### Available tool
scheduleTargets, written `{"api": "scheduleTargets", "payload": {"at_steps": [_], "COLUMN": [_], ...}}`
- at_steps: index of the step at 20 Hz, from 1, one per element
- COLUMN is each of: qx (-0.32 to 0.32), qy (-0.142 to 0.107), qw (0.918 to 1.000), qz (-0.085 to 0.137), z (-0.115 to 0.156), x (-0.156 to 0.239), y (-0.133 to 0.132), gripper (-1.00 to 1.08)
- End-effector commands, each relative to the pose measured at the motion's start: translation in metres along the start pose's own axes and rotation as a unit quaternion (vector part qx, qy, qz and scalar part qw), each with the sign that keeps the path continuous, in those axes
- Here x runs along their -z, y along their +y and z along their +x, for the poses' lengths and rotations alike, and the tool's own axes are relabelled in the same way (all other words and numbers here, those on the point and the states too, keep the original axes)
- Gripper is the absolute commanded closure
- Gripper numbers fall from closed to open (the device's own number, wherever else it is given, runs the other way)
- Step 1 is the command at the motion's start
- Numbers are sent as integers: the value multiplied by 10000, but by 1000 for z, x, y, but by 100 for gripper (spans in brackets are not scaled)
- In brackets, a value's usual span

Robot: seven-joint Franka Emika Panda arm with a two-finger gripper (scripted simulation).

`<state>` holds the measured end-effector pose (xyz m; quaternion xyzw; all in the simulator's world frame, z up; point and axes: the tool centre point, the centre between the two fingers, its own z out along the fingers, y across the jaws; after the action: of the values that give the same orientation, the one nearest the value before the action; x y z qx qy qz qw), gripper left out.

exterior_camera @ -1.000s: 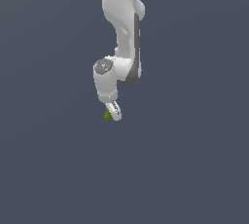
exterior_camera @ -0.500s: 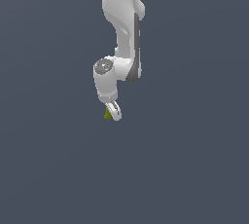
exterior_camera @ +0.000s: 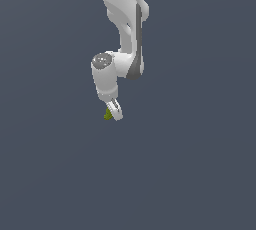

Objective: Pick up the object and move it to a goal position.

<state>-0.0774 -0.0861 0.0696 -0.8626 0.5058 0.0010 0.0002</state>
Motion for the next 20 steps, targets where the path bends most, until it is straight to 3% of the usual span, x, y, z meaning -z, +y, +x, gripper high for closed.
{"api": "scheduleTargets", "payload": {"at_steps": [1, 20], "qx": [-4, -20], "qy": [6, 10], "qw": [10000, 10000], "qz": [12, 1], "z": [5, 58], "x": [16, 203], "y": [3, 48], "gripper": [108, 108]}}
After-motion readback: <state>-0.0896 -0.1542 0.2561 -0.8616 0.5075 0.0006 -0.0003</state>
